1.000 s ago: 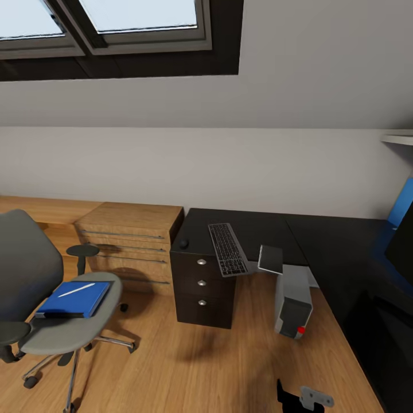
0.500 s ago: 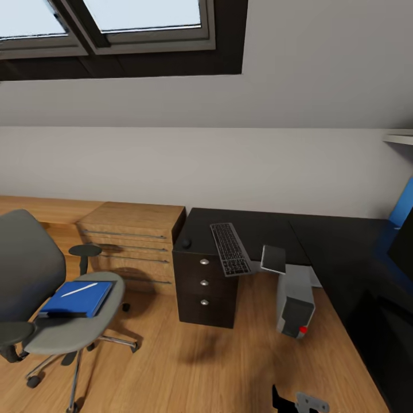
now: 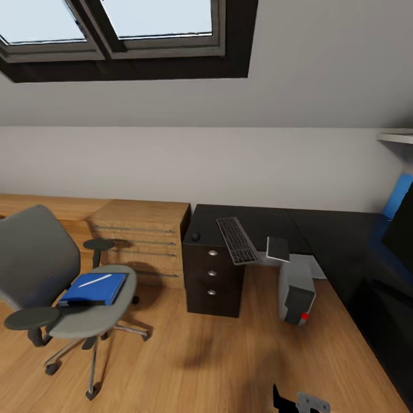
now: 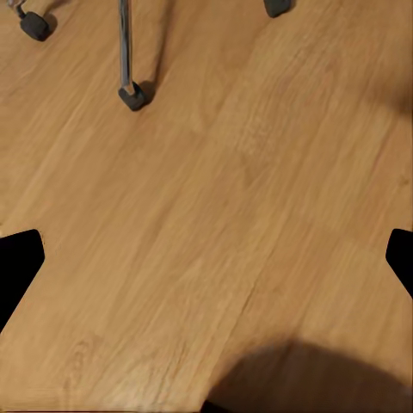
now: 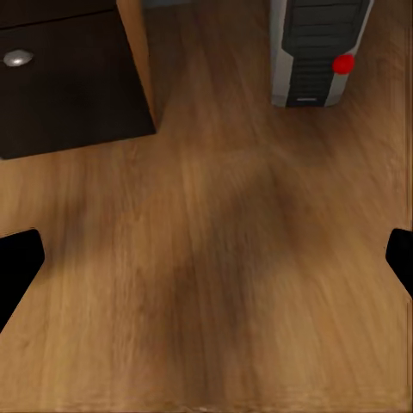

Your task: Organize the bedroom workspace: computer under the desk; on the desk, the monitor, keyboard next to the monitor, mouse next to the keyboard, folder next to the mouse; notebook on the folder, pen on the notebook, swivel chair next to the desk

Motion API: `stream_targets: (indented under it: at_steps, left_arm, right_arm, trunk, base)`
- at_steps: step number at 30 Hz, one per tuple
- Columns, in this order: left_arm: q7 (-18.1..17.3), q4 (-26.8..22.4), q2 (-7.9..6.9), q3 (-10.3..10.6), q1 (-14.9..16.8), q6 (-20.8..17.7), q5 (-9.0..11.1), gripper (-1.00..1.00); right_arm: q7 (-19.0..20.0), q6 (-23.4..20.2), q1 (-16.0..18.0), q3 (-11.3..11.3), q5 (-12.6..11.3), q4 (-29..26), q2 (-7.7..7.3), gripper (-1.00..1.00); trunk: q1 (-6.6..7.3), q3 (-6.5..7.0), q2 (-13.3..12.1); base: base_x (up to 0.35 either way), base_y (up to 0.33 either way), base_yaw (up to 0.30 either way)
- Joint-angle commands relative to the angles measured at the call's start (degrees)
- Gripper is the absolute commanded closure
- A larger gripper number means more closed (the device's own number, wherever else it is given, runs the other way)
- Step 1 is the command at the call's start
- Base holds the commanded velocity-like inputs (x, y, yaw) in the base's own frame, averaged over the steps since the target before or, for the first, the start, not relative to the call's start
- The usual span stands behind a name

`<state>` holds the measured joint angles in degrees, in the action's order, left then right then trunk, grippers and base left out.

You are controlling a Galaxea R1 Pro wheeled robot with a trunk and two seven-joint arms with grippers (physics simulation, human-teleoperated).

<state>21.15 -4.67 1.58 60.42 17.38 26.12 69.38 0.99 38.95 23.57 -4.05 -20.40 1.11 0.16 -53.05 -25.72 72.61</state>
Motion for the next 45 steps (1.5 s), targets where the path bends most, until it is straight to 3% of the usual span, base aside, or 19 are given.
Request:
stream_targets:
  at_steps: [1, 14, 30, 45]
  left_arm:
    - [0.43, -0.08, -0.01, 0.49, 0.02, 0.08, 0.23, -1.00]
    - [0.47, -0.08, 0.00, 0.48, 0.01, 0.07, 0.23, -1.00]
    - [0.55, -0.08, 0.26, 0.48, 0.01, 0.07, 0.23, -1.00]
    - [0.56, -0.08, 0.28, 0.48, 0.02, 0.07, 0.23, -1.00]
  right_arm:
    - [0.11, 0.24, 0.07, -0.43, -0.54, 0.12, 0.02, -1.00]
    - [0.15, 0.25, 0.07, -0.52, -0.52, 0.12, 0.21, -1.00]
    - [0.15, 0.25, 0.07, -0.52, -0.45, 0.12, 0.33, -1.00]
    - [0.16, 0.25, 0.07, -0.52, -0.41, 0.10, 0.26, -1.00]
  trunk:
    - [0.03, -0.06, 0.04]
    - [0.03, -0.58, 0.04]
    - [0.03, -1.91, 0.04]
    - [0.03, -2.07, 0.04]
  base:
    - [-0.288, 0.075, -0.192]
    - [-0.322, -0.083, -0.197]
    - [-0.301, -0.175, -0.034]
    - [-0.325, -0.095, -0.014]
